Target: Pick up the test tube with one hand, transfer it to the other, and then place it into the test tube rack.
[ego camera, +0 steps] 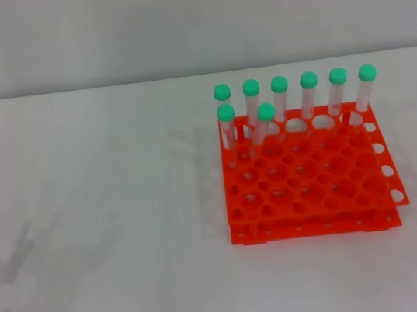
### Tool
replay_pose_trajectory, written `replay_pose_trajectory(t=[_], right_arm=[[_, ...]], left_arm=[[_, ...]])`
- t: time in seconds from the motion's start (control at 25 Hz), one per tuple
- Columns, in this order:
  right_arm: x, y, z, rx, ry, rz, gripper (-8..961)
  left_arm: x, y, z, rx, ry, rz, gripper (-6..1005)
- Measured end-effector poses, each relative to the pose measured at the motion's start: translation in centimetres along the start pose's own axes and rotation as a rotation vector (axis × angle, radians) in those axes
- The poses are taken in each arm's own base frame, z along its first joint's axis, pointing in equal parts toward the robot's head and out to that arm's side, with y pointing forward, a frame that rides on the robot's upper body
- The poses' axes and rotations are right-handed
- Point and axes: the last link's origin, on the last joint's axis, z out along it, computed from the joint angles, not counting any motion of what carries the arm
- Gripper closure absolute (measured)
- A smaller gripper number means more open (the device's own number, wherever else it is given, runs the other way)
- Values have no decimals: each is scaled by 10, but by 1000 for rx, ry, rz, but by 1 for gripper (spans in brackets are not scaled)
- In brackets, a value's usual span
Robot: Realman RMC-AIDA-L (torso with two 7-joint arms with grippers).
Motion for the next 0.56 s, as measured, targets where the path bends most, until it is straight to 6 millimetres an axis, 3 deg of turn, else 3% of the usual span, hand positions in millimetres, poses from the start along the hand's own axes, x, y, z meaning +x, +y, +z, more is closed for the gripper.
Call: replay_pose_trajectory(t=[0.24,0.56], right_arm=[[24,10,-49,165,-35,-1,157],[33,15,-67,221,-13,13,158]], left_arm=[[-1,7,6,33,58,-4,115],[-2,12,10,30,70,-17,115]])
